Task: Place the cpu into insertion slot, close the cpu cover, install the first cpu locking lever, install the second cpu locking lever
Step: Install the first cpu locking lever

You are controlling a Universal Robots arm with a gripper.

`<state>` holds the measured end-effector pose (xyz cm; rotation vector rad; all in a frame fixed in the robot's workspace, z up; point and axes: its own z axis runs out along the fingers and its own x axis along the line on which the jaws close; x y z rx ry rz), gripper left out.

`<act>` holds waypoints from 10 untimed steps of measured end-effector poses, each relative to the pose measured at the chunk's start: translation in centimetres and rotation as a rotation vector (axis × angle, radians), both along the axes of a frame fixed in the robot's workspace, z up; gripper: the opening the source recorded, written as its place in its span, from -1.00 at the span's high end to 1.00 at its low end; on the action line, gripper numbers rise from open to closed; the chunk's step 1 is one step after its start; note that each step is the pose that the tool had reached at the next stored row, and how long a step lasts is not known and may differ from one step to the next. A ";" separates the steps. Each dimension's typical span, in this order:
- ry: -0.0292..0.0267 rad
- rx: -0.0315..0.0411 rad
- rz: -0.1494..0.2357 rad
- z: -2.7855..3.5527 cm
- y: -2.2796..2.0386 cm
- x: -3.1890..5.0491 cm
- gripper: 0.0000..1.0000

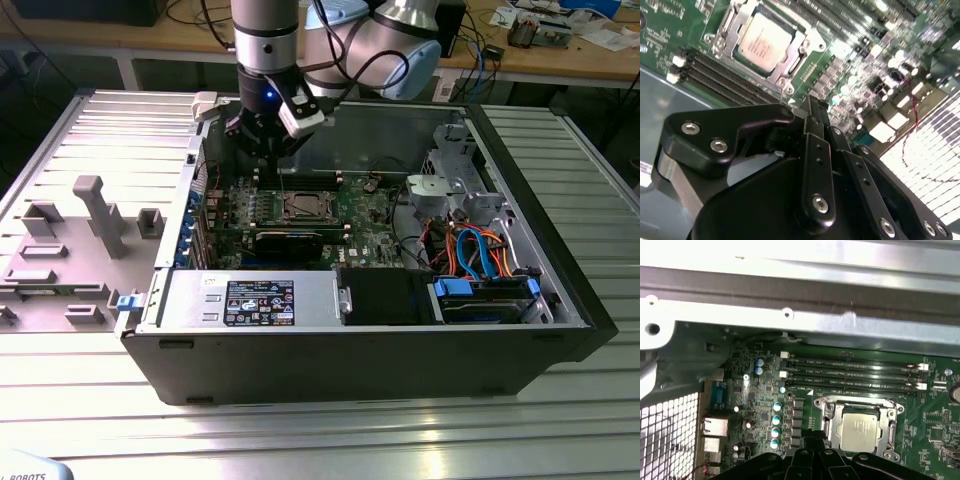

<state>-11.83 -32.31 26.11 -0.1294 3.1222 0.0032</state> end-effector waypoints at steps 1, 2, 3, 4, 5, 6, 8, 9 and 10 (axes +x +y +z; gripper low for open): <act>-0.0002 0.0000 0.000 0.00 0.19 -0.08 0.79; -0.0009 0.0001 0.000 0.02 0.42 -0.13 0.79; -0.0019 0.0000 0.000 0.06 0.56 -0.14 0.79; -0.0032 -0.0002 0.000 0.10 0.72 -0.15 0.79; -0.0038 -0.0006 0.000 0.10 0.86 -0.14 0.79; -0.0044 -0.0015 0.000 0.10 1.18 -0.14 0.79; -0.0052 -0.0023 0.000 0.10 1.62 -0.14 0.79; -0.0055 -0.0030 0.000 0.10 1.88 -0.10 0.79; -0.0056 -0.0038 0.000 0.10 1.91 0.03 0.79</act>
